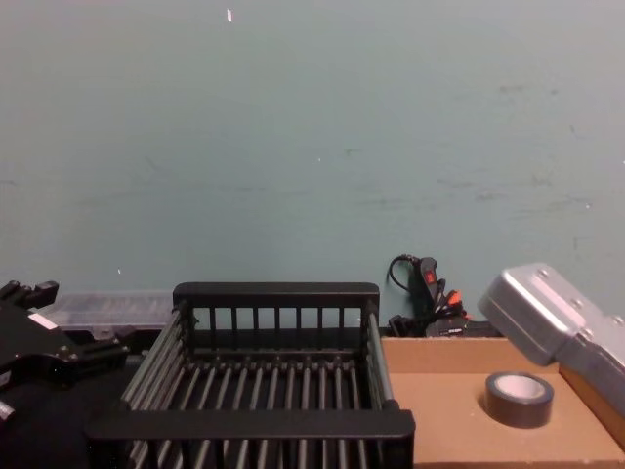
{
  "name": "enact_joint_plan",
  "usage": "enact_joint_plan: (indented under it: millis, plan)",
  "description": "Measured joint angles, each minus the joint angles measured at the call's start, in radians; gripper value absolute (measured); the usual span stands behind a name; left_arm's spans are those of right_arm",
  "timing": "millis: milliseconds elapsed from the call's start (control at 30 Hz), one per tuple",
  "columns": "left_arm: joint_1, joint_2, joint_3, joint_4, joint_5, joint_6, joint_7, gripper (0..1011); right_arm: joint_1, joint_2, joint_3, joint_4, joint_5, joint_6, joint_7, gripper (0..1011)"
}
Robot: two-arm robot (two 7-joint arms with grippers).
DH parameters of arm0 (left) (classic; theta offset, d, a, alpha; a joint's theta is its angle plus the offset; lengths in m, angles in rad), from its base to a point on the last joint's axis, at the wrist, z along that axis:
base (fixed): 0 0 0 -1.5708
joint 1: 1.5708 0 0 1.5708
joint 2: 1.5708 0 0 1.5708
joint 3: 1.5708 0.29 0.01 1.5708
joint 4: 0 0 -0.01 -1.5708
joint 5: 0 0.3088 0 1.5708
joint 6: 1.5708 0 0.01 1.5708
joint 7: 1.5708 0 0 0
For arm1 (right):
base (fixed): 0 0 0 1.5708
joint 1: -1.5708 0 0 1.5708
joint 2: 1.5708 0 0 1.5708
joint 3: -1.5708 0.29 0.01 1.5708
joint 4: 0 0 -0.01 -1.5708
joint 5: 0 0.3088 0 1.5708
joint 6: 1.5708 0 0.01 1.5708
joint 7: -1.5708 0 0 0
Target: Pick up the white tape and place it into the black box , Pick up the silver tape and place it into the brown box.
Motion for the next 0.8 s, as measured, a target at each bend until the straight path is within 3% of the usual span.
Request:
enact_joint_plan:
  millis: [267,800]
  plan:
    - [0.000,0.000,0.000,0.000,0.000,0.000,0.000,1001,0.000,0.000,0.001,0.000,0.000,0.000,0.001,993]
    - [0.000,0.000,0.000,0.000,0.000,0.000,0.000,1001,0.000,0.000,0.001,0.001,0.001,0.002,0.001,600]
